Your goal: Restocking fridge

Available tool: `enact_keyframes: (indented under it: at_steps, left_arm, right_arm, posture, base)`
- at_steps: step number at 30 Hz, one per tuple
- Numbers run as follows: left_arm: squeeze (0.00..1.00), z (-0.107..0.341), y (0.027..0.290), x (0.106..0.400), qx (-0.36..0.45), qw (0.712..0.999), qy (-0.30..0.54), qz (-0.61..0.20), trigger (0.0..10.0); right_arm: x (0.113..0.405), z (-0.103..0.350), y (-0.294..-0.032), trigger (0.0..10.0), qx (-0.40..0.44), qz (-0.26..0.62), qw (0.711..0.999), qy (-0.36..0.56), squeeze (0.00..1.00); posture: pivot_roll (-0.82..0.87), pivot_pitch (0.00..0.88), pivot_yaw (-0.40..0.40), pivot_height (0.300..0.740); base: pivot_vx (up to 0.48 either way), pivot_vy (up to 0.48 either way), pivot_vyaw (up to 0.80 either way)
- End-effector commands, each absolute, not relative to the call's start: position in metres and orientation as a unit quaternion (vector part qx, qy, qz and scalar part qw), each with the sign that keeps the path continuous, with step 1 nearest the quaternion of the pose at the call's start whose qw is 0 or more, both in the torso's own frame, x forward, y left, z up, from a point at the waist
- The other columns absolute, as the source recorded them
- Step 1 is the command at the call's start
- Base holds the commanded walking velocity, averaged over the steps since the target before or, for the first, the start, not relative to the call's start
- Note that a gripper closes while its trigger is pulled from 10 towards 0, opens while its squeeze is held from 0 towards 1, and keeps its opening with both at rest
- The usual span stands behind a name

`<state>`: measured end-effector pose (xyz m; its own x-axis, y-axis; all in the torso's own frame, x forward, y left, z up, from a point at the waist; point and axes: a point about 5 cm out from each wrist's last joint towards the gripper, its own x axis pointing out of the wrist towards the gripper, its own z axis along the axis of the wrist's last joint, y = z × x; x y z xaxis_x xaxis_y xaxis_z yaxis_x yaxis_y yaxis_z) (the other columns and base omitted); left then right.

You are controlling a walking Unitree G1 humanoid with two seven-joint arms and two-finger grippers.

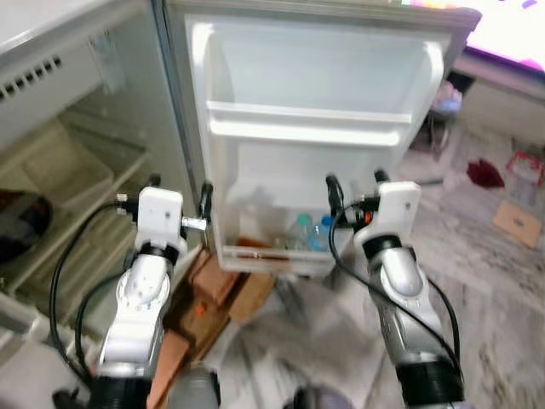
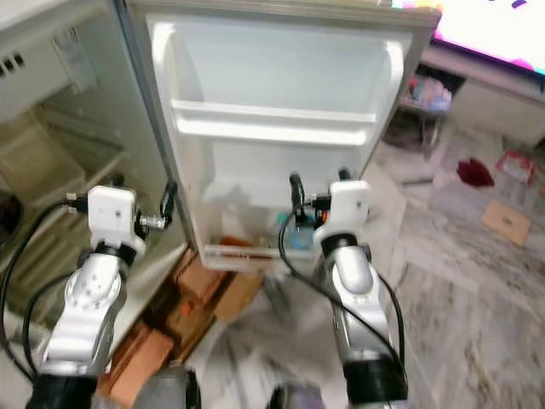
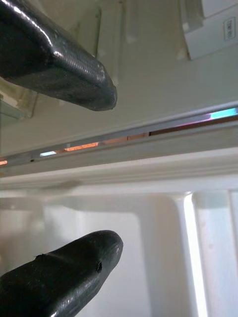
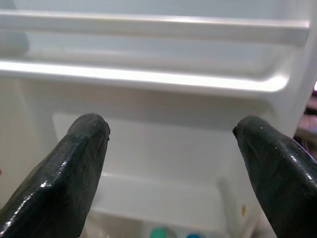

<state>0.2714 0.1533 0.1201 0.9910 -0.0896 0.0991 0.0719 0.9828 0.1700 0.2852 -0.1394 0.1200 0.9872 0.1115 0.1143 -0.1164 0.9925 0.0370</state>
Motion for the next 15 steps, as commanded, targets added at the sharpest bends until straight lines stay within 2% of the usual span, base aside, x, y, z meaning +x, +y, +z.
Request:
enact_keyframes:
  at_steps: [1,4,6,15]
  left_arm:
    - [0.00,0.1100,0.1528,0.2663,0.092,0.994,-0.035,-0.042,10.0]
    - [0.00,0.1081,0.1534,0.2655,0.095,0.994,-0.034,-0.044,10.0]
    - [0.00,0.1092,0.1537,0.2666,0.093,0.994,-0.035,-0.044,10.0]
    - [0.00,0.1136,0.1551,0.2707,0.094,0.994,-0.045,-0.039,10.0]
  right_arm:
    - [0.2796,0.1067,-0.1491,10.0,0.029,0.033,0.999,-0.023,0.00]
    - [0.2762,0.1028,-0.1472,10.0,0.025,0.042,0.999,-0.019,0.00]
    - [0.2760,0.1034,-0.1468,10.0,0.016,0.045,0.999,-0.024,0.00]
    - [0.2742,0.1013,-0.1495,10.0,0.007,0.048,0.999,-0.018,0.00]
  posture:
    - [0.05,0.007,-0.090,0.740]
    - [0.05,0.008,-0.091,0.740]
    - [0.05,0.013,-0.090,0.740]
    - [0.04,0.031,-0.092,0.740]
  base:
    - [0.000,0.000,0.00]
    - [0.000,0.000,0.00]
    - [0.000,-0.274,0.00]
    - [0.000,-0.480,0.00]
